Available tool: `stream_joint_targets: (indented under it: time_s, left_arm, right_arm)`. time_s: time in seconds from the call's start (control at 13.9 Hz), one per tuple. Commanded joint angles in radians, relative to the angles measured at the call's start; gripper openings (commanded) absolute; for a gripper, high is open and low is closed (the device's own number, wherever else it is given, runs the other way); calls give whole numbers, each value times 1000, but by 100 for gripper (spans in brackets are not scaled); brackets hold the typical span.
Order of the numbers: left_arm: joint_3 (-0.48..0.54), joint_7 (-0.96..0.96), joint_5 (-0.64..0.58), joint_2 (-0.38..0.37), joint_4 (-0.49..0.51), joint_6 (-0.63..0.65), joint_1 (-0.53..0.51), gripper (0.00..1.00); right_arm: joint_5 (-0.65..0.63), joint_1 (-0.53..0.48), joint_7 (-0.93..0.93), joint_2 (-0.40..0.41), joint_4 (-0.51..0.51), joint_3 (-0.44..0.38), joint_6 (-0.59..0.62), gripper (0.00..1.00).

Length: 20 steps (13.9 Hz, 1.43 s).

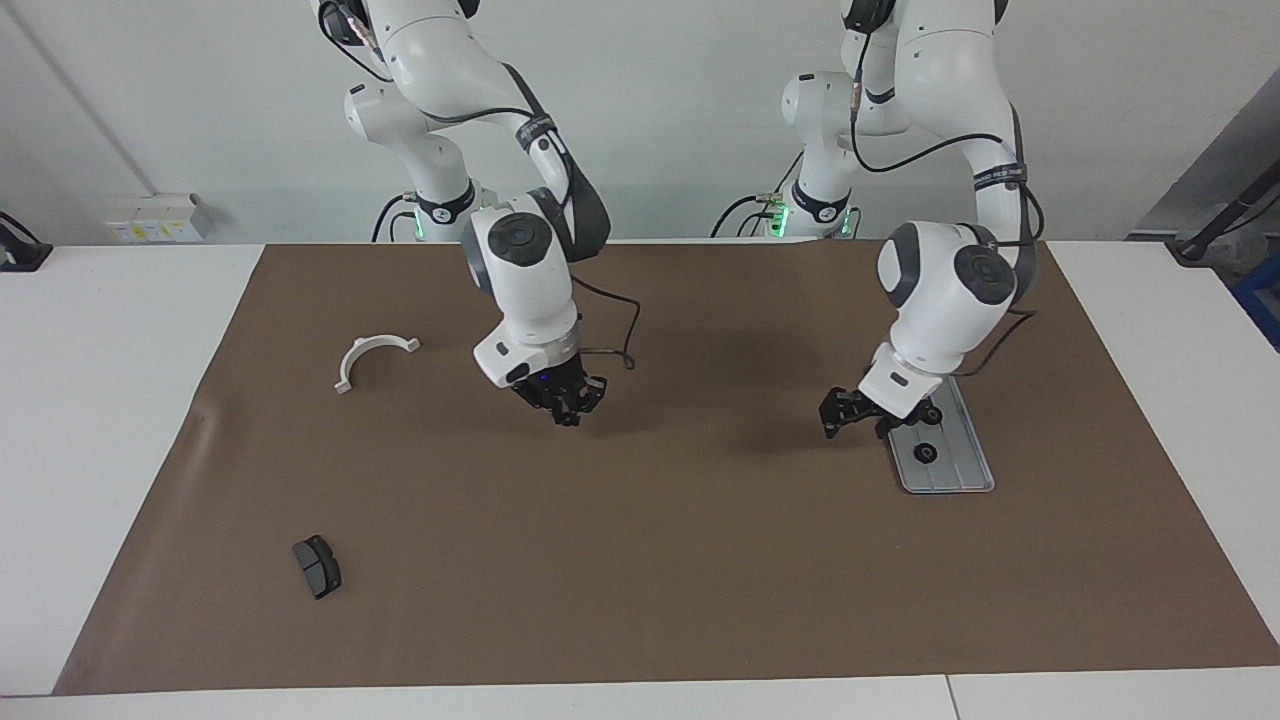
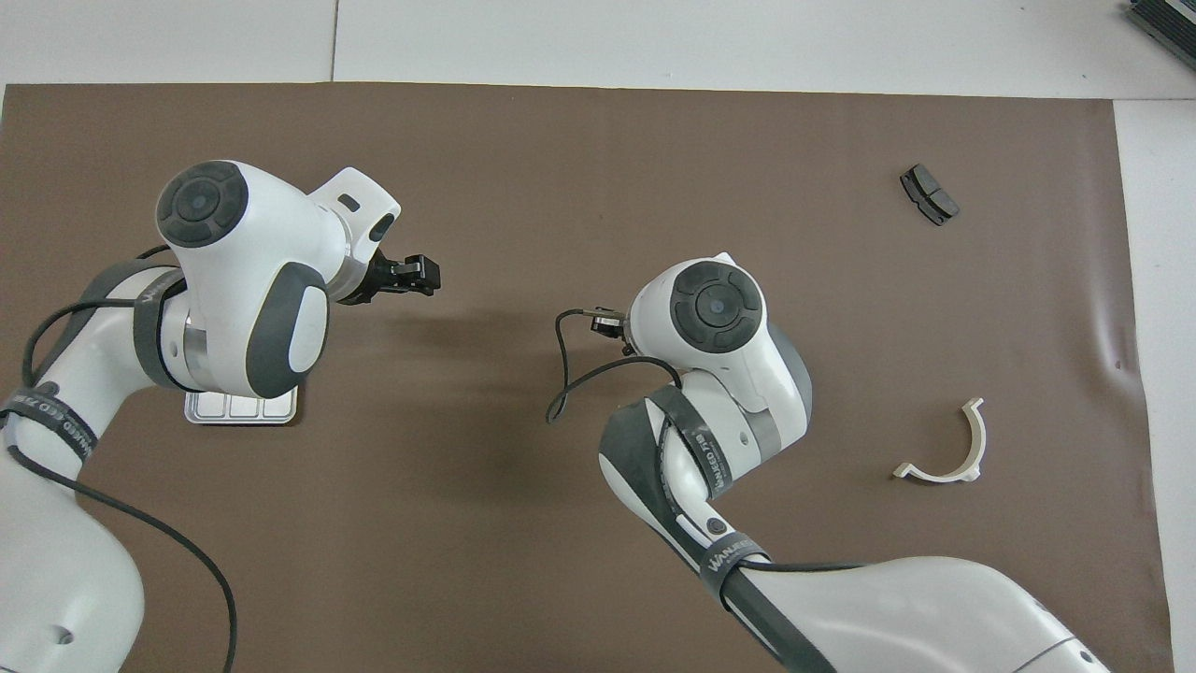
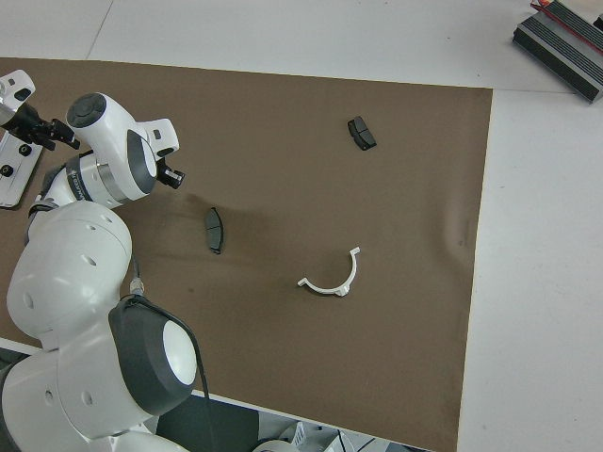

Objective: Pick bearing gear from pile to tray

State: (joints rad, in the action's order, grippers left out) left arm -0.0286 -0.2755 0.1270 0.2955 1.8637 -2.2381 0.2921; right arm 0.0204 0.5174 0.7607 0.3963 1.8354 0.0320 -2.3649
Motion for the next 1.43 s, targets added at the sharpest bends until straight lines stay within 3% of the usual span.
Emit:
stream_joint_targets:
  time_s: [0.0,0.22,0.36,0.43,0.5,0.57,0.86,1.36]
  left_arm:
    - [19,-103,-43,11,-4,-11,77,75]
    - [18,-276,-90,77,-90,-11,127,70]
    - [18,-330,-89,109,-144,3,159,59]
    - [18,-333,-87,126,-171,27,165,58]
    - [18,-335,-86,135,-194,46,173,56]
    - [18,-358,-87,146,-211,58,176,50]
    - [19,-418,-89,180,-239,58,216,48]
    - [21,-520,-90,192,-245,60,303,46]
  right_arm:
    - [16,32,35,47,-1,-3,-68,0]
    - [16,47,52,61,10,-3,-92,0]
    - [16,52,52,72,37,-1,-147,12]
    - [16,55,52,72,38,-1,-140,42]
    - [16,56,55,72,35,-1,-136,94]
    - [18,56,58,66,34,-3,-132,100]
    - [16,39,45,3,36,-3,-65,100]
    - [15,-98,-153,-120,36,-4,90,100]
